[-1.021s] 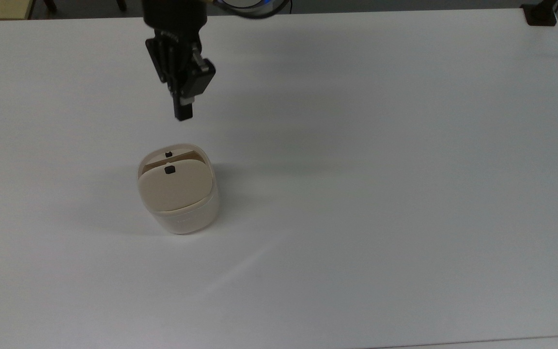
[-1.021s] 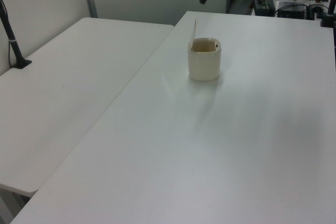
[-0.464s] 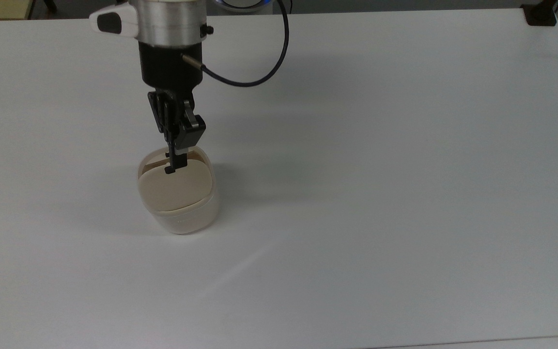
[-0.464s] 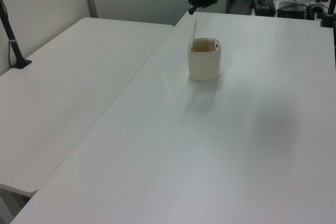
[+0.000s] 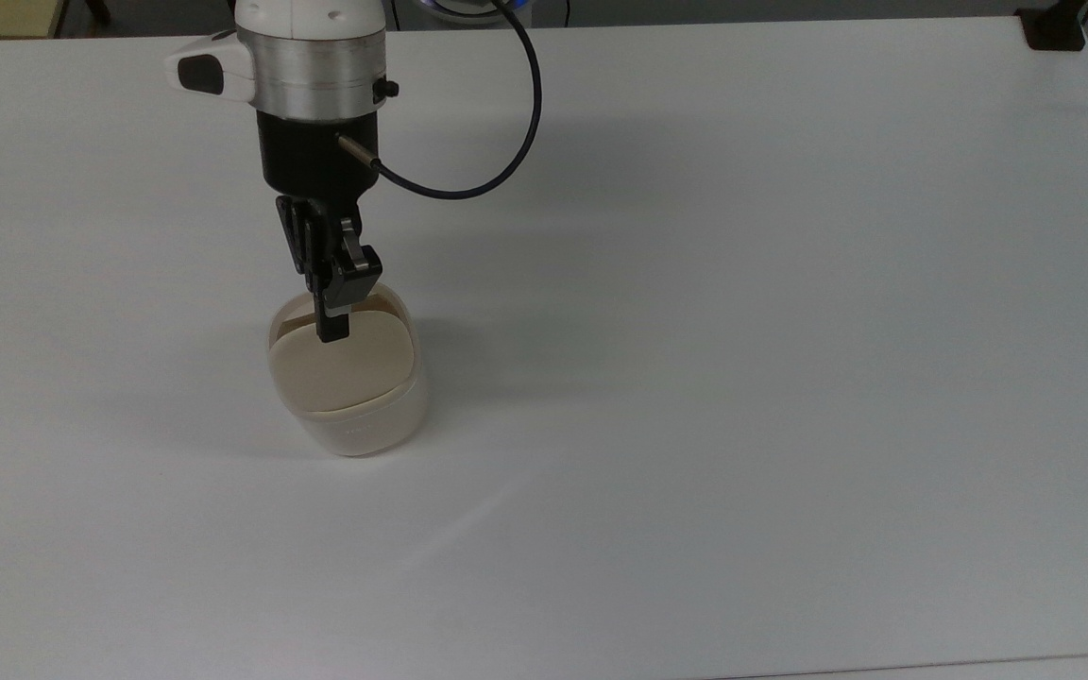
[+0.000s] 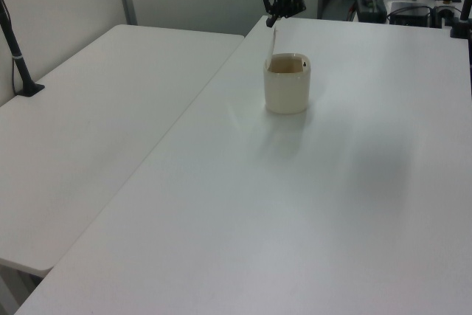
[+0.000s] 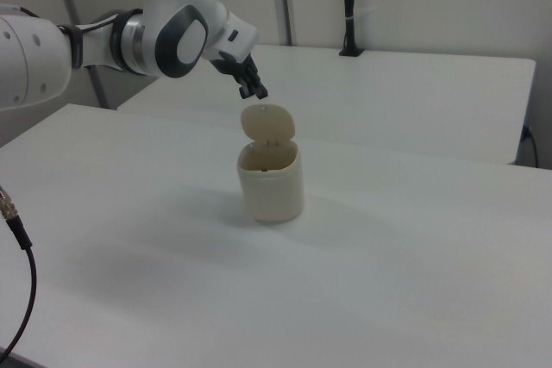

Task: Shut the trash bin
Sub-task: 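Push the raised lid with the gripper fingertips to tilt it over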

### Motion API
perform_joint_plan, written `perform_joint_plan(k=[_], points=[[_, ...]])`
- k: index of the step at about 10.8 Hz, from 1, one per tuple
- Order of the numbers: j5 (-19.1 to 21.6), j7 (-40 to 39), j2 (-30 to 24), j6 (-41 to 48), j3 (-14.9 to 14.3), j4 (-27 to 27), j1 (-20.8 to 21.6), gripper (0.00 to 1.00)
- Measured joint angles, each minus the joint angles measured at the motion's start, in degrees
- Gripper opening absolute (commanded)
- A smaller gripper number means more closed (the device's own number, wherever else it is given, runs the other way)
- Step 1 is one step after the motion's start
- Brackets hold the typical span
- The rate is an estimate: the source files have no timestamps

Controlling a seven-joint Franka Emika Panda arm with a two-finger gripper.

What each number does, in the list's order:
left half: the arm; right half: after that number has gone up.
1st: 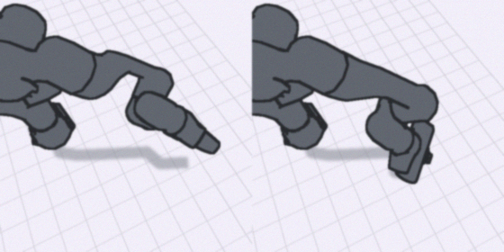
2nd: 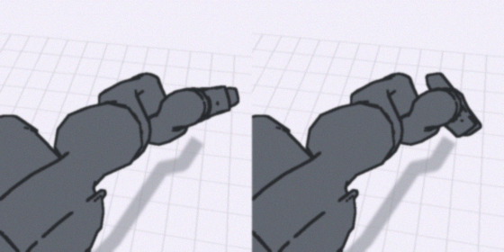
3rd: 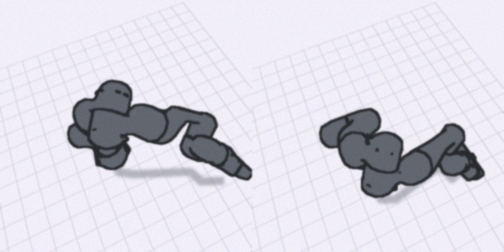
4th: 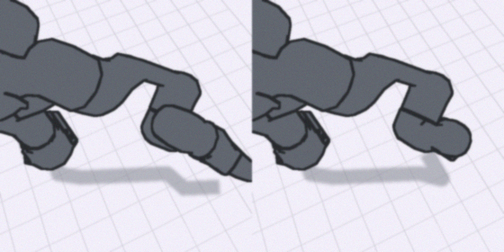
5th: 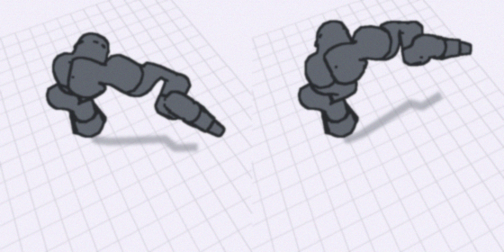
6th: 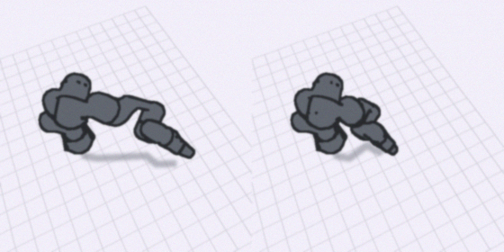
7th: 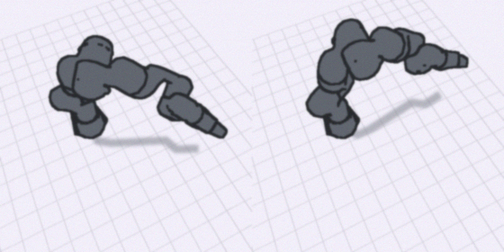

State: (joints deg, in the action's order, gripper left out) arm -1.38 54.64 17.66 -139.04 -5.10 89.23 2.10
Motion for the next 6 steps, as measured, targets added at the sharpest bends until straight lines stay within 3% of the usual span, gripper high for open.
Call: perform_joint_plan(k=[6], points=[[-0.01, -0.11, 0.61, 0.00, 0.00, 0.00, -0.44, 0.00]])
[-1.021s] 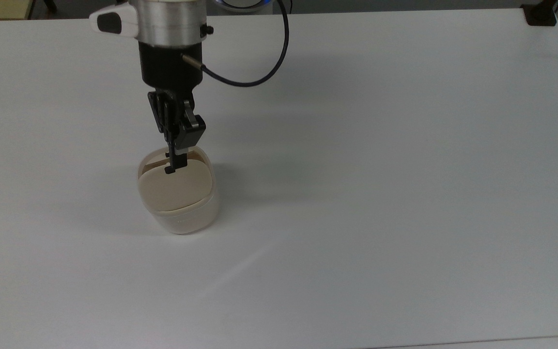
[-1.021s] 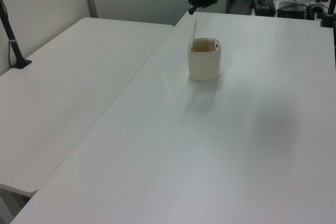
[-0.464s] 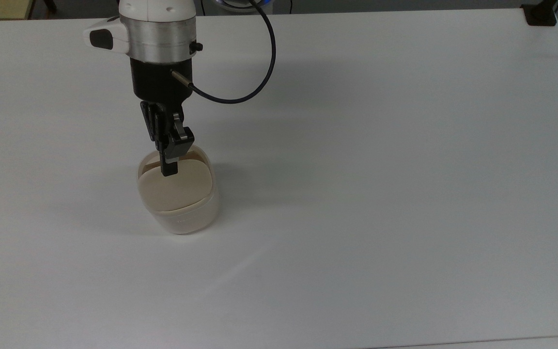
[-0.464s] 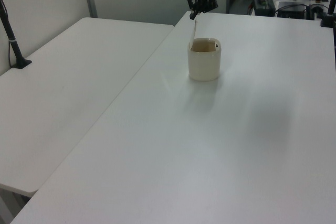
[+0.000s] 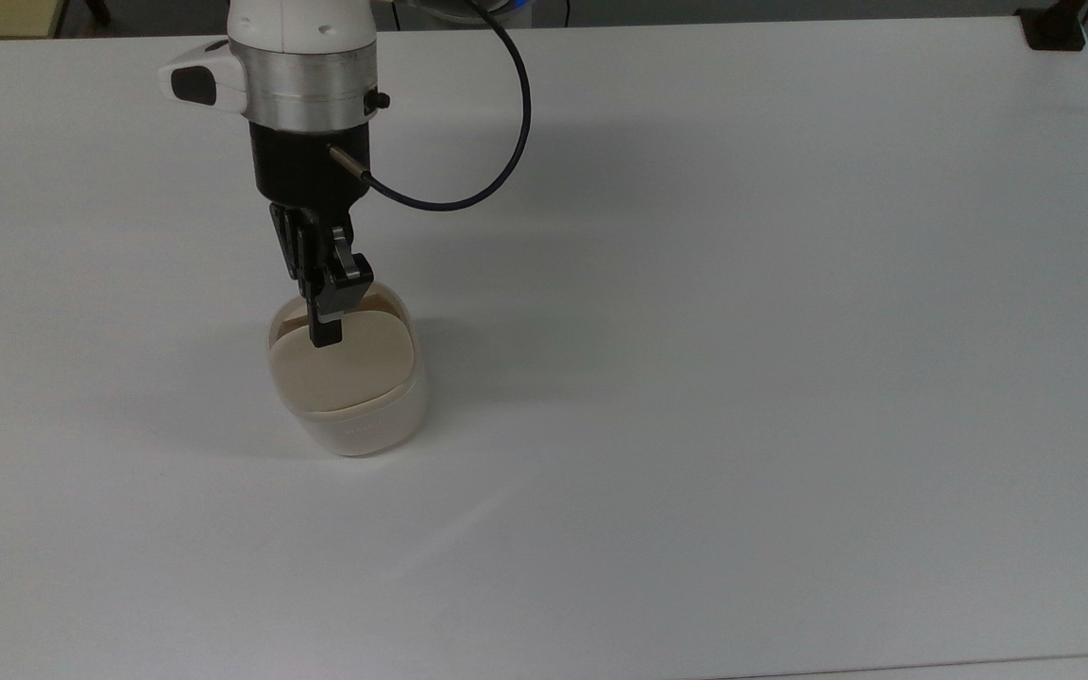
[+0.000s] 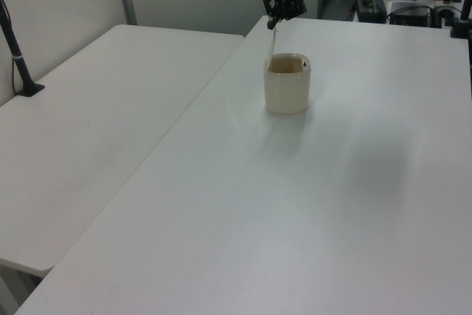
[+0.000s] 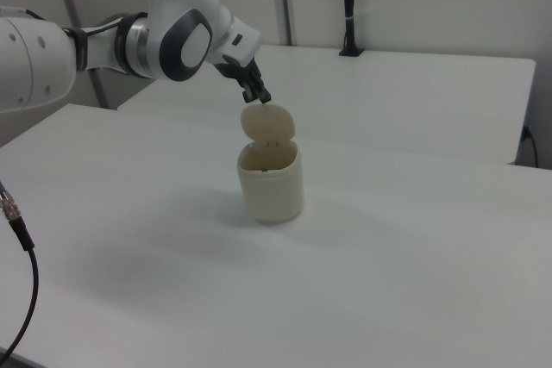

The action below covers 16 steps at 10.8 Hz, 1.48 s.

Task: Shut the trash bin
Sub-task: 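Push the raised lid with the gripper fingertips to tilt it over, then press the lid down onto the bin rim with the gripper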

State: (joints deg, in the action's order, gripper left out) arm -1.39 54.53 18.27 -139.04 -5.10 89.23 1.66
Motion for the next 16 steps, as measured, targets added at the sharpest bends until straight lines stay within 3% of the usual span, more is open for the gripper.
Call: perform_joint_plan(k=[9, 16], points=[[-0.02, -3.18, -0.19, 0.00, -0.08, 1.55, -0.90, 0.00], [-0.02, -10.27, -3.13, 8.65, -0.09, 3.93, -1.65, 0.00]])
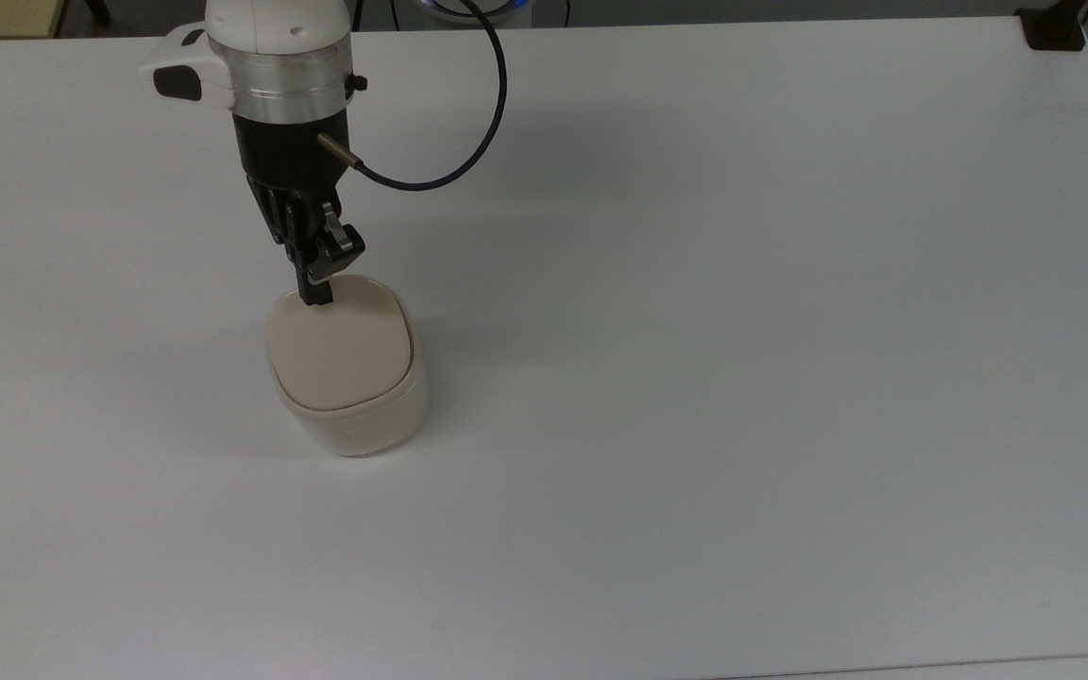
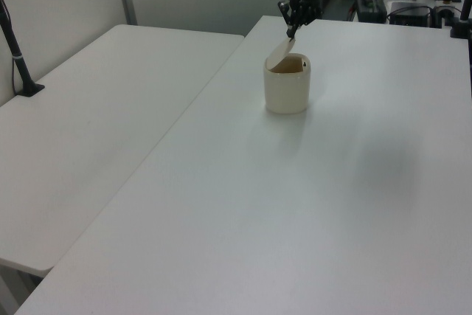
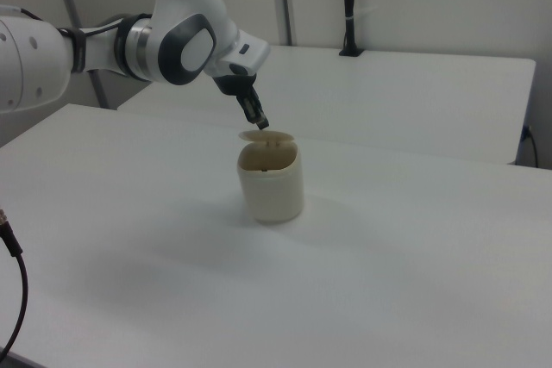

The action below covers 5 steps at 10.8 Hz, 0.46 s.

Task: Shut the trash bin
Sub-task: 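Press the lid down onto the bin rim with the gripper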

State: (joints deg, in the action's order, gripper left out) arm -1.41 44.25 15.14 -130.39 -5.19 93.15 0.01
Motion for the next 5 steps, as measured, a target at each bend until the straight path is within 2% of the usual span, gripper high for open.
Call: perform_joint_plan(k=[5], points=[[0.00, -2.24, 0.16, 0.15, 0.00, 2.84, -0.07, 0.00]])
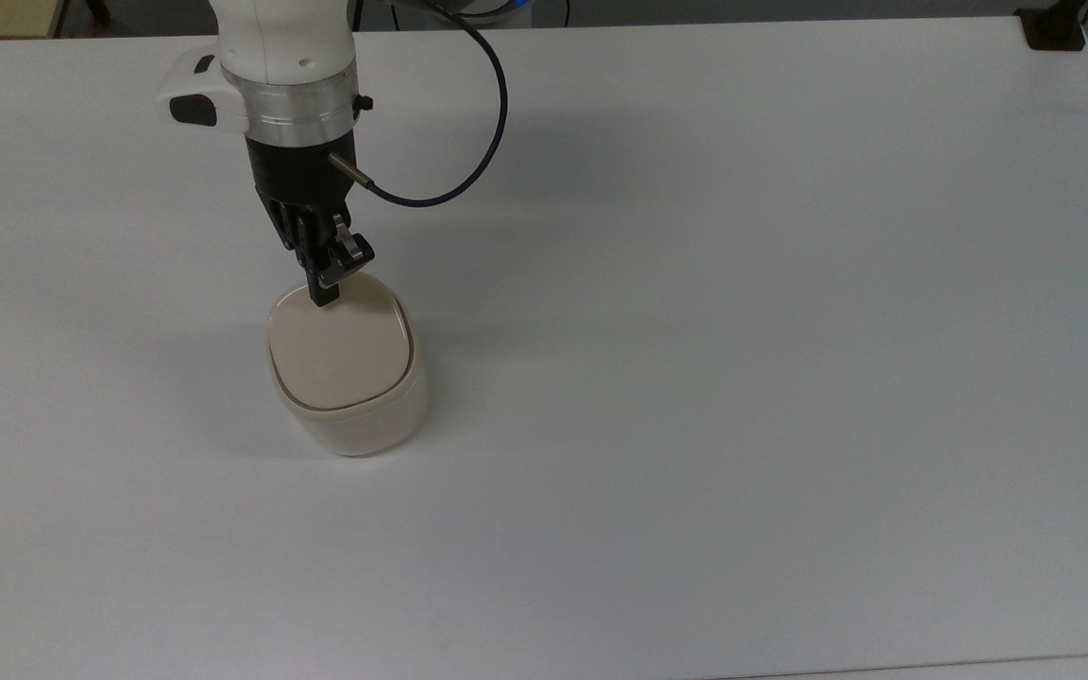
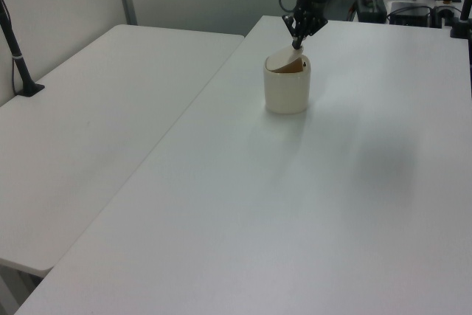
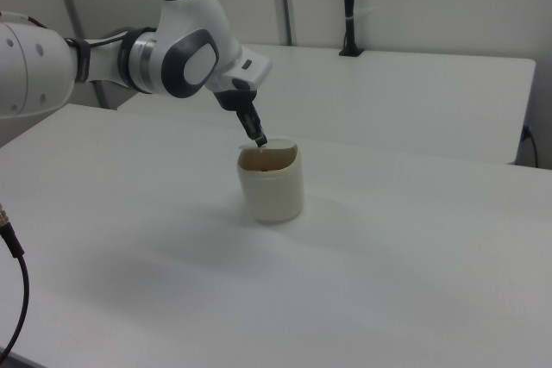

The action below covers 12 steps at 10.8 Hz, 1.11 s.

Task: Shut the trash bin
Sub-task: 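Press the lid down onto the bin rim with the gripper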

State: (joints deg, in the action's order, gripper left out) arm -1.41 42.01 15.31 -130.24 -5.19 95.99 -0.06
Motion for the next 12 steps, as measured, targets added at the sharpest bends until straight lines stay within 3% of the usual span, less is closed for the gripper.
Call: perform_joint_plan(k=[12], points=[[-0.66, -1.10, 2.84, -0.41, 0.01, 1.11, 0.09, 0.00]])
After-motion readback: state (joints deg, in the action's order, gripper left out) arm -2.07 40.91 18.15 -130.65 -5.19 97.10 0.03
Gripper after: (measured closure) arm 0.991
